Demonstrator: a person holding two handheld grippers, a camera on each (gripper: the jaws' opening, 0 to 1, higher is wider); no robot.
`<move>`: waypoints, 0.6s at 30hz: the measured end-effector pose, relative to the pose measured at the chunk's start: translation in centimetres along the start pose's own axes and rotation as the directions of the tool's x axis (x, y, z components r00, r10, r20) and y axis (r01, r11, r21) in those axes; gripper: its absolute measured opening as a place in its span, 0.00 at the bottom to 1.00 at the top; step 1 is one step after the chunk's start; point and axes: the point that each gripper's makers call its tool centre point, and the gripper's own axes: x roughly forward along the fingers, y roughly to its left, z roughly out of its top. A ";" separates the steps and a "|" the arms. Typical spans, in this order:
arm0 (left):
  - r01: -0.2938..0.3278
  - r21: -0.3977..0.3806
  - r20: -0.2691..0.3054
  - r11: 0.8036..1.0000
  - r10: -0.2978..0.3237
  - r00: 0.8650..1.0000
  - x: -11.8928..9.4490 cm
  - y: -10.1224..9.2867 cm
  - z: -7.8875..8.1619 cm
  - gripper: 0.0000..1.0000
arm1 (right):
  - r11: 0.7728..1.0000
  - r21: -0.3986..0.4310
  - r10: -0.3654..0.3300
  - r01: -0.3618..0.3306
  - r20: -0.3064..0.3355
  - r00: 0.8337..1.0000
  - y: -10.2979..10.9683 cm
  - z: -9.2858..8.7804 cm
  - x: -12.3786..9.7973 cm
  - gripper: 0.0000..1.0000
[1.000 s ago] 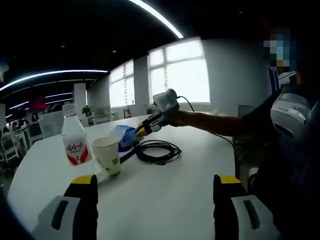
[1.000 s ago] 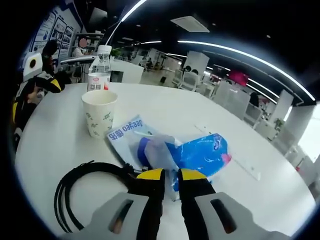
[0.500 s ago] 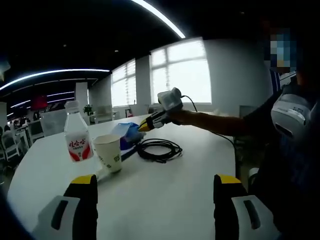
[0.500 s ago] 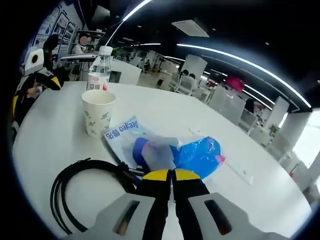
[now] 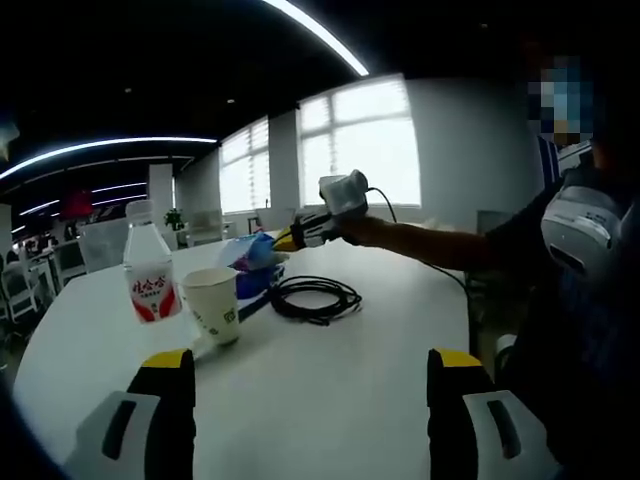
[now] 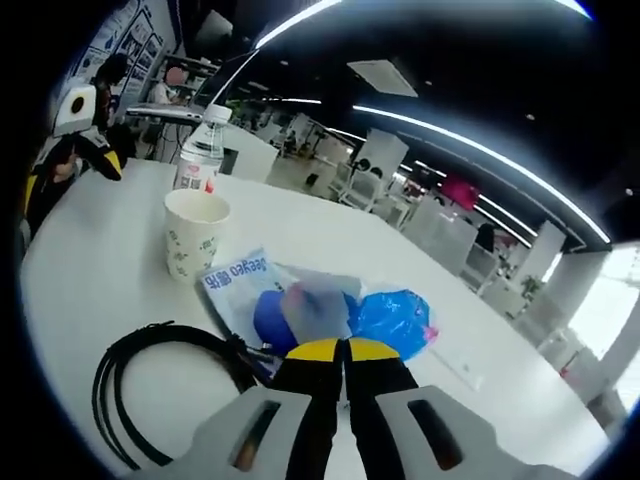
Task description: Arrange the tabletop items into an orderly group along one side of the table until the central work area is clear of visible clutter.
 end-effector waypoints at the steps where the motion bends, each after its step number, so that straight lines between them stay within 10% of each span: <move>1: -0.003 0.001 -0.001 1.000 0.003 1.000 -0.1 0.1 0.0 0.96 | 1.000 -0.001 0.001 -0.001 0.000 1.000 0.0 0.0 0.0 0.00; 18: -0.007 0.005 0.001 1.000 0.007 1.000 -0.3 0.1 0.2 0.96 | 0.996 -0.077 -0.040 0.042 0.031 0.999 -1.0 1.7 -1.3 0.00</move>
